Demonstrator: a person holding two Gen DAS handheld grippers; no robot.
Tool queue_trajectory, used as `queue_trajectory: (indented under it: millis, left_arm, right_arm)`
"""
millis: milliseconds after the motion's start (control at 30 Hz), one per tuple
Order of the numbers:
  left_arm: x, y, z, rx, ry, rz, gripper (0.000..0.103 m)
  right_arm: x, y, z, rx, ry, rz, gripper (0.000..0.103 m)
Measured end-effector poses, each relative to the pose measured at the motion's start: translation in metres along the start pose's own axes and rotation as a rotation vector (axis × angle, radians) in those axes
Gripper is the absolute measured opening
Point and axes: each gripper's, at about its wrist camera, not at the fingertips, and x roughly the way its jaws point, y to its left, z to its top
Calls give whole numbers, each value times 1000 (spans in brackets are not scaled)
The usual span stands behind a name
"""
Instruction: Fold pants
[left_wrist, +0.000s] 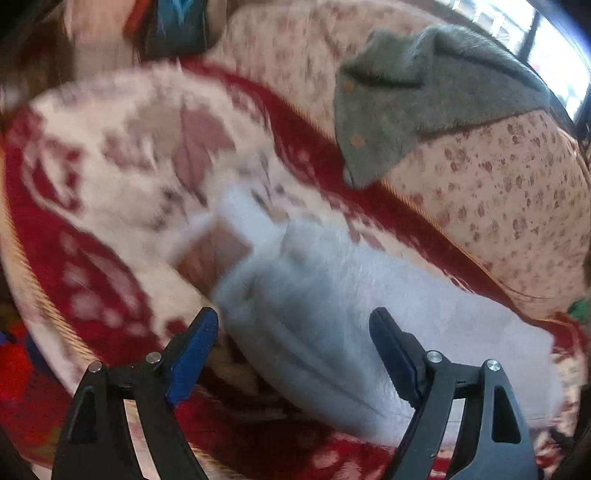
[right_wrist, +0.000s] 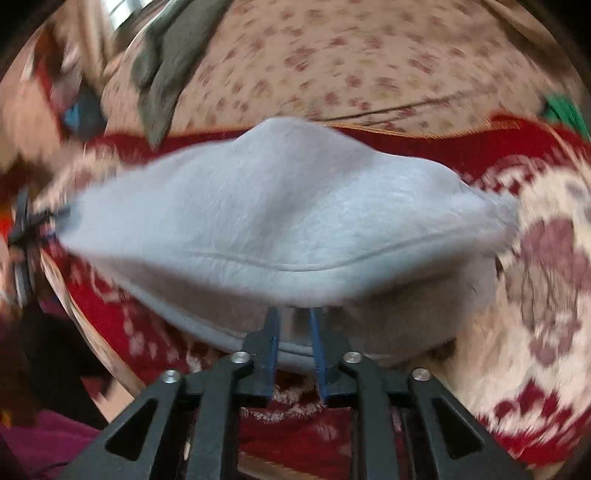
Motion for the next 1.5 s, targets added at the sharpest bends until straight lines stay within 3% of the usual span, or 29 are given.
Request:
queue_trajectory:
  millis: [33, 67, 167, 233, 367, 467, 533, 600, 633, 667, 800, 900, 1033, 1200, 1233, 1300, 1333, 1367, 1500]
  left_arm:
    - [-11, -6, -1, 21, -35, 38, 84]
    - [-18, -13, -2, 38, -58, 54, 84]
    - [-40, -44, -8, 107, -97, 14, 86]
    - [-47, -74, -16, 154, -82, -63, 91]
    - [-45, -151, -51, 290, 7, -255, 91]
    - [-40, -203, -86, 381, 82, -348, 91]
    - [-37, -241, -113, 461, 115, -403, 91]
    - [-36, -274, -133, 529, 128, -437, 91]
    - [-35, -290, -143, 564, 132, -458, 91]
    - [-34, -301, -149, 590, 136, -472, 91]
    - [-34, -338, -173, 653, 172, -521, 91]
    - [-36, -350, -191, 658, 195, -528, 91]
    - [-32, -362, -206, 624, 215, -515, 91]
    - [-18, -373, -214, 485, 283, -520, 92]
    - [-15, -374, -215, 457, 290, -515, 93]
    - [-8, -375, -218, 399, 310, -508, 95]
    - [-6, -374, -220, 383, 314, -504, 95]
    - [-6, -374, -221, 371, 311, -498, 95]
    - [-15, -368, -220, 299, 329, -530, 95]
  right_arm:
    - [-3, -6, -2, 35, -13, 8, 72]
    - [-8, -16, -4, 88, -38, 18, 82]
    - [-15, -46, 1, 228, -91, 89, 82]
    - [-17, -62, 5, 317, -127, 126, 82]
    - [-5, -104, 10, 538, -154, 218, 82]
    - [3, -125, 18, 627, -191, 252, 82]
    - [6, -134, 23, 661, -224, 288, 79]
    - [16, -139, 28, 682, -226, 328, 68]
    - [20, -143, 30, 678, -217, 320, 54]
    - [23, -144, 32, 672, -205, 301, 33]
    - [17, -153, 29, 688, -232, 374, 20]
    - [5, -153, 30, 702, -274, 442, 19]
    - [-1, -148, 39, 652, -282, 439, 18]
    - [11, -150, 35, 663, -229, 416, 22]
    - [15, -153, 31, 684, -208, 400, 26]
    - [24, -157, 26, 714, -200, 427, 49]
    - [25, -157, 25, 721, -207, 446, 68]
    - [25, -156, 25, 715, -217, 459, 72]
    - [28, -140, 44, 600, -202, 404, 72]
